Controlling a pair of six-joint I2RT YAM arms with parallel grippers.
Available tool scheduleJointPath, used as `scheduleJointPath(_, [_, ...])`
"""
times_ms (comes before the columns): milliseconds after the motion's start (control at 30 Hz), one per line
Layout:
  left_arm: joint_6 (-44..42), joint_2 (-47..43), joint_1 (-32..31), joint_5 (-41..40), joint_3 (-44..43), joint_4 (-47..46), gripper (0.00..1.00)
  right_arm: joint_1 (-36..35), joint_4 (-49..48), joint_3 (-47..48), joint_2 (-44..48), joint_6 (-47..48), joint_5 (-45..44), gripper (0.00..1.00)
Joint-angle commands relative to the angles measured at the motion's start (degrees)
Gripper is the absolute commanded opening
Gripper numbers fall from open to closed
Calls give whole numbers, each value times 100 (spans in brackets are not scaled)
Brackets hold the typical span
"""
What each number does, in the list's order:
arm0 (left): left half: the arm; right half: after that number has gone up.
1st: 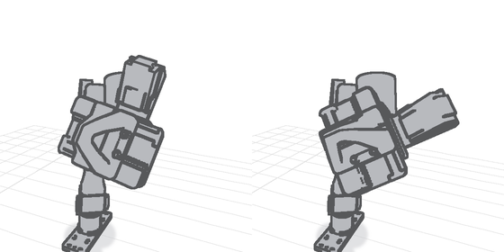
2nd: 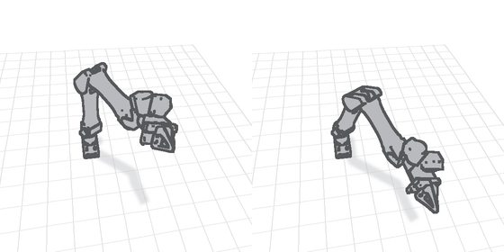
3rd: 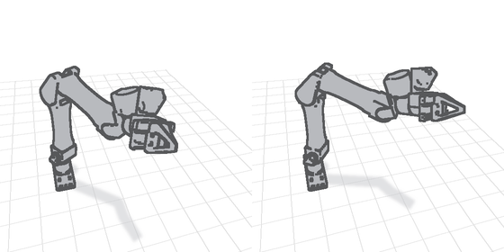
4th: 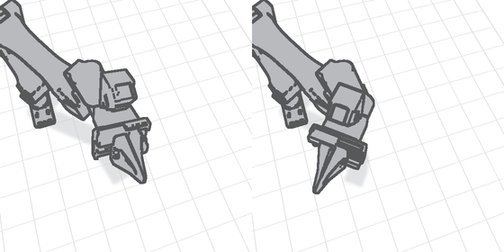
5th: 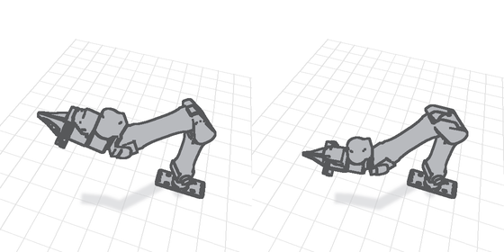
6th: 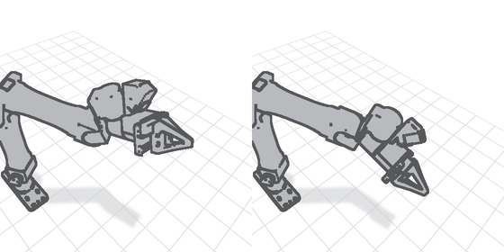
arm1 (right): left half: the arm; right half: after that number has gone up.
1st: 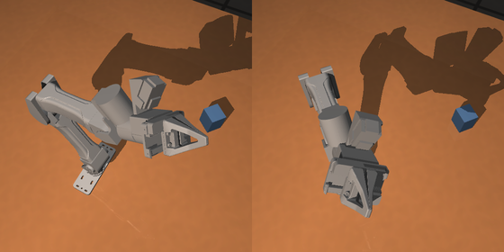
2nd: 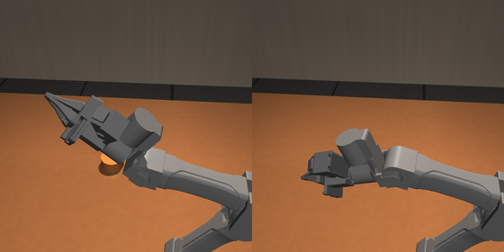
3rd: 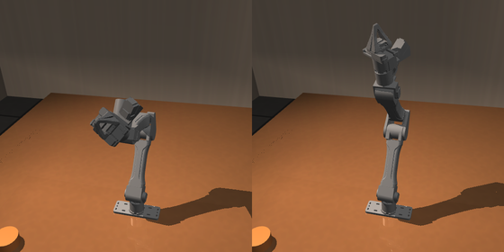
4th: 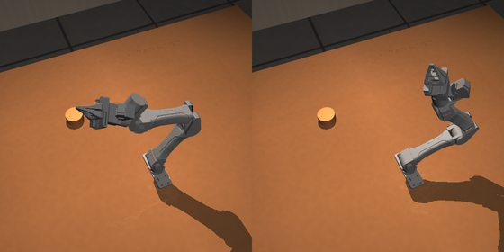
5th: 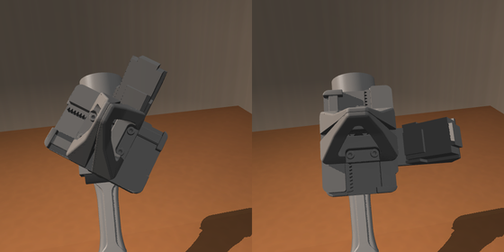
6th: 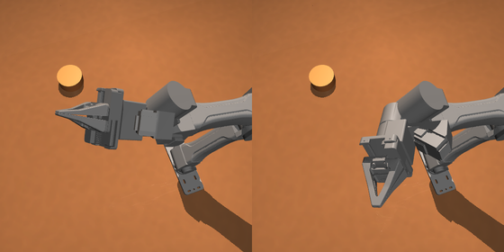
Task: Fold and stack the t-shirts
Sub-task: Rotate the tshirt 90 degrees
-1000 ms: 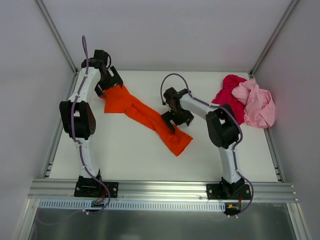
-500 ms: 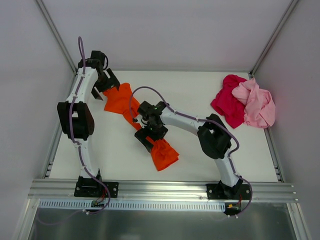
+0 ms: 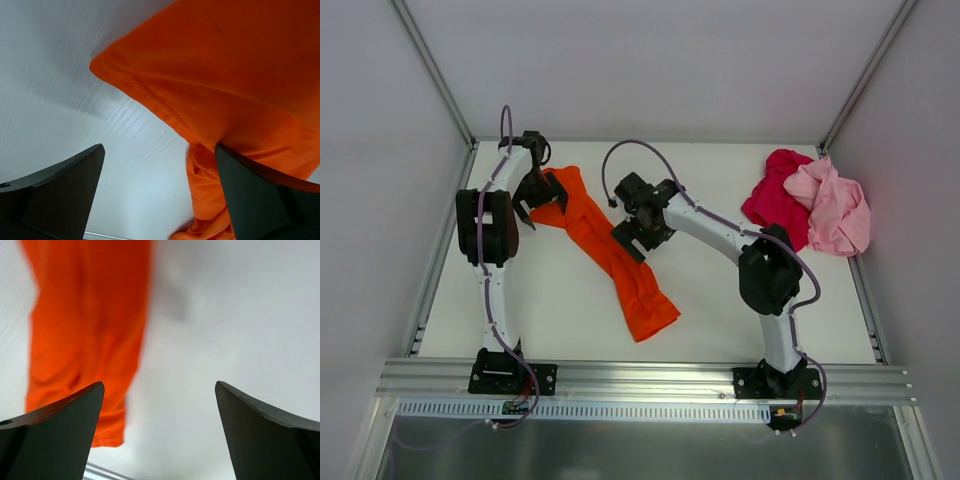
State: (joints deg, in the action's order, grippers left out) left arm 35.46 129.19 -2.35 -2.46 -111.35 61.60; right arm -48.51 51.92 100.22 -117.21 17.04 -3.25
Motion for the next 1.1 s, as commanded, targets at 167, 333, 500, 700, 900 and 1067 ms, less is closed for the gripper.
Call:
scheduleJointPath(167, [40,212,-99,44,-97,229,94,404,186,542,252,-43,-2557,100])
scheduleJointPath(333, [-48,563,-99,140,-413,449,93,395,222,7,207,-358,-2506,100])
scheduleJointPath(500, [-101,643,-134,430,-387,291,94,378,-24,-784,418,-535,-2128,100])
scheduleJointPath(700, [-224,827,-274,948,-457,71,95,378,-59,-1136,409,-500,-1970,100])
scheduleJointPath(900, [-540,1038,-590,1485,-862,-140,96,378,28,-1216,444,-447,-1741,100])
scheduleJointPath(1067, [-558,1240,-670,1810,-1117,-175,97,369,90,-1207,462,-377,-1346,100])
